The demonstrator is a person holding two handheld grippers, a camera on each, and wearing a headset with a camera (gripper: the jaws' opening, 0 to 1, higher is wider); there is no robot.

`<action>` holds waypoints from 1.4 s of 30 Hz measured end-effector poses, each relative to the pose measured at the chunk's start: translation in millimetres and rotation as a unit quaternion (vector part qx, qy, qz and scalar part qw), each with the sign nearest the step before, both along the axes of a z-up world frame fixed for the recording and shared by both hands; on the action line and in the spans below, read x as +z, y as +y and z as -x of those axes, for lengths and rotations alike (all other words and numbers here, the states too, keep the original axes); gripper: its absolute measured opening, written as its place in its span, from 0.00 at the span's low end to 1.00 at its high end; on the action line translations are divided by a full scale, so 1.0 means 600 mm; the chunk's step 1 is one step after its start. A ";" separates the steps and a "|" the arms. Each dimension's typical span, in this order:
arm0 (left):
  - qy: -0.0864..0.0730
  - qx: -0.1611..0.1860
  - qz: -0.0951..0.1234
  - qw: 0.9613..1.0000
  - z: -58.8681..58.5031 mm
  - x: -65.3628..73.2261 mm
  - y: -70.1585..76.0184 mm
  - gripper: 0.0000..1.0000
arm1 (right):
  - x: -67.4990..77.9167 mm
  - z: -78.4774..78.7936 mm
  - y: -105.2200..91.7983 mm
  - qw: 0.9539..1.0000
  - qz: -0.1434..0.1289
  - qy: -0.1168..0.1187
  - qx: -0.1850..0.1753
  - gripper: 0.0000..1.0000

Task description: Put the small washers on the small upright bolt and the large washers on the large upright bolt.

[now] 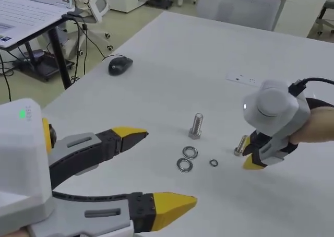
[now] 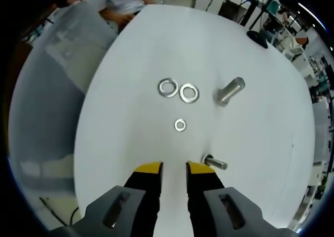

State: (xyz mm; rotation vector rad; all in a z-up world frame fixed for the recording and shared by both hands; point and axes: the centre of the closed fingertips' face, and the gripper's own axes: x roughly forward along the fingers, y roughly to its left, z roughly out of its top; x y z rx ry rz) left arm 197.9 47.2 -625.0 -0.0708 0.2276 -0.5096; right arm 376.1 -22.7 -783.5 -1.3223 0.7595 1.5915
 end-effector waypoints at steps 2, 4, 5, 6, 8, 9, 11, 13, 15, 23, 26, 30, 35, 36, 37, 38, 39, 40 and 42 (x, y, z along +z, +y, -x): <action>-0.002 0.002 0.002 1.000 0.001 0.001 0.001 0.67 | 0.000 0.001 0.005 1.000 -0.001 0.001 0.001 0.18; -0.002 0.004 0.002 1.000 0.003 0.001 0.003 0.67 | 0.000 0.004 0.011 1.000 -0.002 0.001 0.004 0.18; -0.002 0.004 0.002 1.000 0.004 0.000 0.003 0.67 | 0.000 0.005 0.014 1.000 -0.002 0.002 0.005 0.18; -0.002 0.005 0.003 1.000 0.005 0.000 0.004 0.67 | -0.001 0.007 0.017 1.000 -0.003 0.002 0.006 0.18; -0.002 0.007 0.003 1.000 0.007 -0.001 0.006 0.67 | -0.002 0.009 0.023 1.000 -0.004 0.002 0.011 0.18; -0.002 0.008 0.003 1.000 0.008 -0.001 0.007 0.67 | -0.002 0.010 0.026 1.000 -0.005 0.003 0.012 0.18; -0.003 0.011 0.005 1.000 0.010 -0.001 0.009 0.68 | -0.003 0.012 0.031 1.000 -0.006 0.003 0.015 0.18; -0.002 0.015 0.005 1.000 0.011 -0.002 0.012 0.68 | -0.005 0.012 0.036 1.000 -0.007 0.002 0.018 0.18; -0.003 0.017 0.005 1.000 0.012 -0.002 0.013 0.68 | -0.006 0.014 0.040 1.000 -0.007 0.004 0.020 0.18; 0.000 0.021 0.007 1.000 0.013 -0.006 0.017 0.68 | -0.020 0.018 0.057 1.000 -0.004 0.008 0.023 0.18; -0.001 0.024 0.007 1.000 0.012 -0.006 0.021 0.68 | -0.028 0.016 0.064 1.000 -0.001 0.012 0.019 0.18; -0.001 0.027 0.010 1.000 0.011 -0.006 0.024 0.68 | -0.040 0.009 0.072 1.000 0.001 0.012 0.011 0.18; 0.001 0.030 0.010 1.000 0.010 -0.008 0.029 0.68 | -0.055 0.007 0.074 1.000 0.010 0.019 0.010 0.19; 0.001 0.030 0.011 0.999 0.010 -0.009 0.029 0.68 | -0.057 0.007 0.073 1.000 0.012 0.019 0.010 0.19; 0.001 0.031 0.012 0.999 0.009 -0.009 0.031 0.68 | -0.060 0.005 0.074 1.000 0.012 0.017 0.010 0.19; 0.002 0.031 0.012 0.999 0.008 -0.009 0.032 0.68 | -0.061 0.005 0.076 1.000 0.011 0.017 0.010 0.19; 0.002 0.032 0.011 0.999 0.007 -0.009 0.033 0.68 | -0.062 0.005 0.078 1.000 0.011 0.021 0.008 0.19; 0.002 0.032 0.011 0.999 0.007 -0.009 0.034 0.68 | -0.064 0.005 0.078 1.000 0.012 0.021 0.007 0.20; 0.001 0.032 0.011 0.999 0.005 -0.008 0.035 0.68 | -0.068 0.004 0.080 1.000 0.013 0.022 0.007 0.20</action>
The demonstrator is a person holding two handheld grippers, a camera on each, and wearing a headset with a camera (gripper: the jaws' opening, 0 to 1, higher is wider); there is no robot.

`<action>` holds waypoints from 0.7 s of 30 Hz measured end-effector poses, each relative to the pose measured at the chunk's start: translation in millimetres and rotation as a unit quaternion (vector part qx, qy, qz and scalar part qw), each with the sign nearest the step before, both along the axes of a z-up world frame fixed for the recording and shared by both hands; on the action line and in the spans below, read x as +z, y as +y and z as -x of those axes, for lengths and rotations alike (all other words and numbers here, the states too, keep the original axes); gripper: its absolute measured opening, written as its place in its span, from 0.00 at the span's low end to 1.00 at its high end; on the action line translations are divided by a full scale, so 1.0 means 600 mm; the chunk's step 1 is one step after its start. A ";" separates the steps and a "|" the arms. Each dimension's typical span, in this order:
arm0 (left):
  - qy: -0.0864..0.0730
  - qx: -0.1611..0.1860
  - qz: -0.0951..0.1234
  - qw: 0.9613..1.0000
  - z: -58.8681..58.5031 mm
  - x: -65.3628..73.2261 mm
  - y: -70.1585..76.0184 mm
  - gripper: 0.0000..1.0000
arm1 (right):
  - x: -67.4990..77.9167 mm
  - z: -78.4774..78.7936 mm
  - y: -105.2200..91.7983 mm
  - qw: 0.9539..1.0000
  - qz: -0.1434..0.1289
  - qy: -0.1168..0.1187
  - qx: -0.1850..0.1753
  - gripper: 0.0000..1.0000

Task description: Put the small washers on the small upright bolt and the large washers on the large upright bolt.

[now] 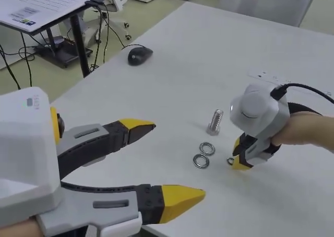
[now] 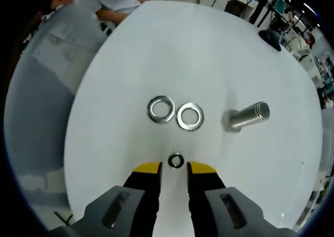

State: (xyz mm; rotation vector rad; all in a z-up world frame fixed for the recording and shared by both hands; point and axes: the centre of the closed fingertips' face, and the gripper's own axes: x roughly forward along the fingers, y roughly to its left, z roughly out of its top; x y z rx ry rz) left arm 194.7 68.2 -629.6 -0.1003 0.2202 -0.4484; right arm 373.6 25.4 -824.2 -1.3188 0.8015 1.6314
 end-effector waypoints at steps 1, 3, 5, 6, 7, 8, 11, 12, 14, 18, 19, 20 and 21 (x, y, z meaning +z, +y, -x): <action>0.000 -0.001 0.000 1.000 -0.001 0.000 0.001 0.68 | -0.001 0.000 0.000 1.000 0.000 0.001 -0.001 0.20; 0.001 0.000 -0.002 1.000 -0.002 0.001 0.002 0.68 | -0.001 0.002 0.002 1.000 -0.001 0.007 -0.005 0.19; 0.000 0.000 -0.001 1.000 -0.002 0.002 0.003 0.68 | -0.001 0.001 0.002 1.000 -0.001 0.006 -0.004 0.20; -0.001 0.001 -0.001 1.000 -0.002 0.002 0.003 0.68 | 0.000 0.003 0.001 1.000 0.001 0.015 -0.006 0.19; -0.001 0.001 -0.001 1.000 -0.003 0.002 0.004 0.68 | 0.000 0.003 0.001 1.000 0.000 0.017 -0.009 0.19; 0.000 0.001 -0.001 1.000 -0.002 0.002 0.004 0.68 | 0.000 0.003 0.001 1.000 0.000 0.015 -0.007 0.19; 0.001 0.001 -0.001 1.000 -0.002 0.002 0.003 0.68 | 0.001 0.003 0.001 1.000 -0.001 0.017 -0.008 0.19; 0.000 0.000 -0.001 1.000 -0.002 0.002 0.002 0.68 | 0.001 0.003 0.001 1.000 -0.001 0.016 -0.004 0.19; 0.001 -0.001 -0.002 1.000 -0.001 0.003 0.001 0.68 | 0.001 0.003 0.001 1.000 0.000 0.015 -0.001 0.19; -0.001 0.000 -0.002 1.000 0.000 0.005 0.000 0.68 | 0.001 0.004 0.001 1.000 0.004 0.010 0.003 0.19; -0.001 0.000 -0.002 1.000 0.000 0.005 0.000 0.68 | 0.000 0.005 0.000 1.000 0.006 0.009 0.006 0.17; -0.001 0.000 -0.003 1.000 0.000 0.005 -0.001 0.68 | 0.000 0.002 -0.002 1.000 0.010 -0.003 0.015 0.14; -0.001 0.000 -0.004 1.000 0.000 0.005 -0.001 0.68 | -0.001 0.003 -0.001 1.000 0.009 -0.001 0.015 0.14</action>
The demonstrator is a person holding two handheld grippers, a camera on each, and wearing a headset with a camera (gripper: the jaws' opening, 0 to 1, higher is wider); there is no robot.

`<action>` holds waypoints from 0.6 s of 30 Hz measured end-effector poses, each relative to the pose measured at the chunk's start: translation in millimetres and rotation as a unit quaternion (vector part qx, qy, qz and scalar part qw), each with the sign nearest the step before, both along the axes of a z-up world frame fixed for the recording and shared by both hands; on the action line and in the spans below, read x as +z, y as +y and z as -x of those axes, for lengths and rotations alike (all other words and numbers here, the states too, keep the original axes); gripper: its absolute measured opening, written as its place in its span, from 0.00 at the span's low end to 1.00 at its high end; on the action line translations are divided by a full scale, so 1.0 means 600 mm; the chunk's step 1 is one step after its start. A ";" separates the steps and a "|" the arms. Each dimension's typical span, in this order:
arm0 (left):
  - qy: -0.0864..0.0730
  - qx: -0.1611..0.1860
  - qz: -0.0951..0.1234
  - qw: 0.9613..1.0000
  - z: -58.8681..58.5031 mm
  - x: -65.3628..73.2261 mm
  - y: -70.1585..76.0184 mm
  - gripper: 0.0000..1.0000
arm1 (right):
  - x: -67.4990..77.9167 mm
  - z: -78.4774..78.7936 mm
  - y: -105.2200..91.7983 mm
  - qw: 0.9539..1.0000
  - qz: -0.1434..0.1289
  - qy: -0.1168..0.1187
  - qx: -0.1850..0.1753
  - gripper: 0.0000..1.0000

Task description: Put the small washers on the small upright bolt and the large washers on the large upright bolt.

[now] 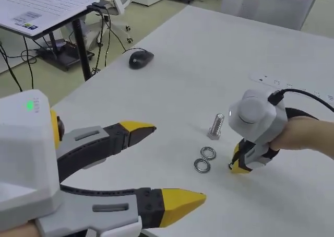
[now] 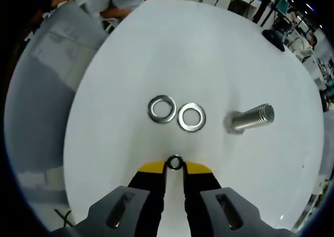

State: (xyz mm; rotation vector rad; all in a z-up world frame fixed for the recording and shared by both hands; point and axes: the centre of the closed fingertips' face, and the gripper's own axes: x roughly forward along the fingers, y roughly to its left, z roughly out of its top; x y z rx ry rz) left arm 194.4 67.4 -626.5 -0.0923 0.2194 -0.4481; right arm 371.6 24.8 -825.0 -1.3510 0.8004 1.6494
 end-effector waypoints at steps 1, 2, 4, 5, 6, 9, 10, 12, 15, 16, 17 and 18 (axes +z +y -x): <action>0.000 0.000 0.000 1.000 0.000 0.000 0.000 0.68 | 0.000 -0.001 0.000 1.000 0.001 0.000 -0.003 0.14; -0.001 0.000 0.001 1.000 0.001 0.001 -0.001 0.68 | -0.001 -0.002 0.000 1.000 0.001 0.000 -0.006 0.13; -0.001 0.000 0.000 1.000 0.002 0.000 -0.002 0.68 | -0.002 -0.002 0.000 1.000 0.000 -0.002 -0.007 0.13; 0.000 0.000 0.000 1.000 0.003 0.000 -0.002 0.68 | -0.002 -0.003 0.001 1.000 -0.001 -0.002 -0.009 0.13; 0.000 0.000 0.000 1.000 0.003 0.000 -0.003 0.68 | -0.002 -0.003 0.001 1.000 -0.002 -0.003 -0.012 0.12; 0.001 0.001 -0.001 1.000 0.005 0.000 -0.003 0.68 | -0.002 -0.003 -0.005 1.000 0.005 -0.009 -0.004 0.12; 0.001 0.001 -0.001 1.000 0.005 0.000 -0.003 0.68 | -0.002 -0.003 -0.007 1.000 0.005 -0.010 -0.005 0.12; 0.001 0.001 -0.001 1.000 0.005 -0.001 -0.003 0.68 | 0.006 -0.003 -0.009 1.000 0.001 -0.003 -0.011 0.12; 0.001 -0.001 -0.002 1.000 0.005 -0.001 -0.006 0.68 | 0.018 -0.005 -0.016 1.000 0.000 -0.002 -0.014 0.12; 0.001 -0.003 -0.003 1.000 0.004 0.000 -0.008 0.68 | 0.023 -0.006 -0.019 1.000 0.000 -0.003 -0.015 0.12; 0.000 -0.004 -0.003 1.000 0.003 0.000 -0.010 0.68 | 0.026 -0.007 -0.023 1.000 -0.001 -0.003 -0.016 0.12; 0.000 -0.006 -0.002 1.000 0.003 0.000 -0.013 0.68 | 0.030 -0.007 -0.029 1.000 0.001 -0.002 -0.016 0.12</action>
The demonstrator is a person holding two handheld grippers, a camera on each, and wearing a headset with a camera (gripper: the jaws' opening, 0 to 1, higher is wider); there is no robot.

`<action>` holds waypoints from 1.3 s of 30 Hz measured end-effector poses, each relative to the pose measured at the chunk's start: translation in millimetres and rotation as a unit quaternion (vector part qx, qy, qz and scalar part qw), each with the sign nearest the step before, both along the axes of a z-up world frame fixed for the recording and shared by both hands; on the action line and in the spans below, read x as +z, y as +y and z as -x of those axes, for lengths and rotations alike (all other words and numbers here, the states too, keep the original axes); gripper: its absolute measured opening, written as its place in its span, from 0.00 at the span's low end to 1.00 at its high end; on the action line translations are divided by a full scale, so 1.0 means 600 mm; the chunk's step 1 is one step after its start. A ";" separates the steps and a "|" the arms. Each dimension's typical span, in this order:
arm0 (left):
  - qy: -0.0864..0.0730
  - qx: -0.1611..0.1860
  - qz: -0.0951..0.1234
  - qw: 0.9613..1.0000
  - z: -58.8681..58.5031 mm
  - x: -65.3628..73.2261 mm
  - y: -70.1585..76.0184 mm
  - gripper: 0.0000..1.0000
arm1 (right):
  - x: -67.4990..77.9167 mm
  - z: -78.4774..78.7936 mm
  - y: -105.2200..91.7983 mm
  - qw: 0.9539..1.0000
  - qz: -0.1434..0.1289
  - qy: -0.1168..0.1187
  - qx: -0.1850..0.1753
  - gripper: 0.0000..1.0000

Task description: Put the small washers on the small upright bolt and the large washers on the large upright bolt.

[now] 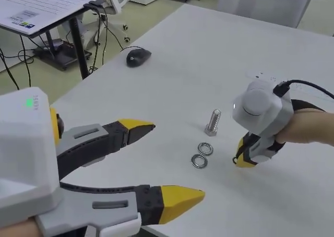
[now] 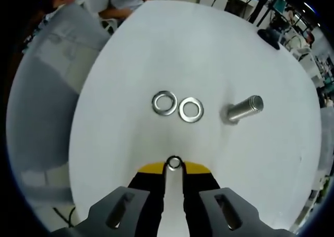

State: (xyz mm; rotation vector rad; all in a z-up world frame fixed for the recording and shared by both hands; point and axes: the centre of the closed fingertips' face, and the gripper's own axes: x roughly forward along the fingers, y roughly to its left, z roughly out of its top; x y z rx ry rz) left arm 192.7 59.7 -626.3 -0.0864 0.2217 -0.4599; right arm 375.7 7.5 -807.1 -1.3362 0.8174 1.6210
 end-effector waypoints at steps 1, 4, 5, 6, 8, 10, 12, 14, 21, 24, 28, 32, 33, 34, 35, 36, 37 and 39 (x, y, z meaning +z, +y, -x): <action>0.000 -0.001 0.000 1.000 0.000 0.000 -0.001 0.68 | 0.003 -0.001 -0.004 1.000 -0.001 -0.003 0.001 0.12; -0.002 -0.006 0.001 1.000 -0.002 0.002 -0.007 0.68 | 0.016 -0.005 -0.022 1.000 -0.001 -0.003 -0.003 0.12; -0.002 -0.008 0.001 1.000 -0.003 0.002 -0.009 0.68 | 0.017 -0.006 -0.024 1.000 -0.001 -0.004 -0.004 0.12; -0.002 -0.011 0.001 1.000 -0.004 0.002 -0.012 0.68 | 0.021 -0.011 -0.031 1.000 -0.001 -0.008 -0.007 0.12; -0.001 -0.015 0.000 1.000 -0.005 0.001 -0.015 0.68 | 0.028 -0.020 -0.040 1.000 -0.003 -0.012 -0.016 0.12; 0.000 -0.019 0.000 1.000 -0.005 0.001 -0.017 0.68 | 0.034 -0.029 -0.051 1.000 -0.001 -0.020 -0.020 0.12; -0.001 -0.023 0.001 1.000 -0.006 0.001 -0.020 0.68 | 0.041 -0.035 -0.060 0.999 0.001 -0.024 -0.023 0.12; -0.001 -0.023 0.000 1.000 -0.007 0.002 -0.021 0.68 | 0.049 -0.042 -0.063 0.999 -0.001 -0.028 -0.029 0.12; -0.004 -0.029 0.002 1.000 -0.008 0.003 -0.023 0.68 | 0.083 -0.072 -0.065 0.998 -0.008 -0.046 -0.039 0.12; -0.004 -0.028 0.000 1.000 -0.009 0.003 -0.022 0.68 | 0.090 -0.078 -0.060 0.998 -0.008 -0.052 -0.039 0.12; -0.005 -0.027 0.002 1.000 -0.010 0.005 -0.019 0.68 | 0.097 -0.084 -0.048 0.998 -0.010 -0.055 -0.039 0.12; -0.004 -0.025 0.000 1.000 -0.011 0.005 -0.016 0.68 | 0.094 -0.087 -0.038 0.998 -0.008 -0.056 -0.034 0.12; -0.005 -0.024 0.000 1.000 -0.011 0.005 -0.016 0.68 | 0.092 -0.087 -0.036 0.998 -0.008 -0.055 -0.035 0.12; -0.005 -0.023 0.001 1.000 -0.011 0.005 -0.015 0.68 | 0.090 -0.089 -0.036 0.998 -0.008 -0.055 -0.034 0.12; -0.005 -0.022 0.001 1.000 -0.012 0.006 -0.014 0.68 | 0.089 -0.091 -0.035 0.998 -0.007 -0.055 -0.035 0.12; -0.004 -0.022 0.000 1.000 -0.012 0.005 -0.013 0.68 | 0.088 -0.092 -0.035 0.998 -0.007 -0.054 -0.035 0.12; -0.004 -0.021 0.000 1.000 -0.012 0.005 -0.013 0.68 | 0.085 -0.093 -0.035 0.998 -0.005 -0.053 -0.036 0.12; -0.003 -0.020 0.000 1.000 -0.012 0.004 -0.012 0.68 | 0.082 -0.095 -0.034 0.998 -0.004 -0.052 -0.036 0.12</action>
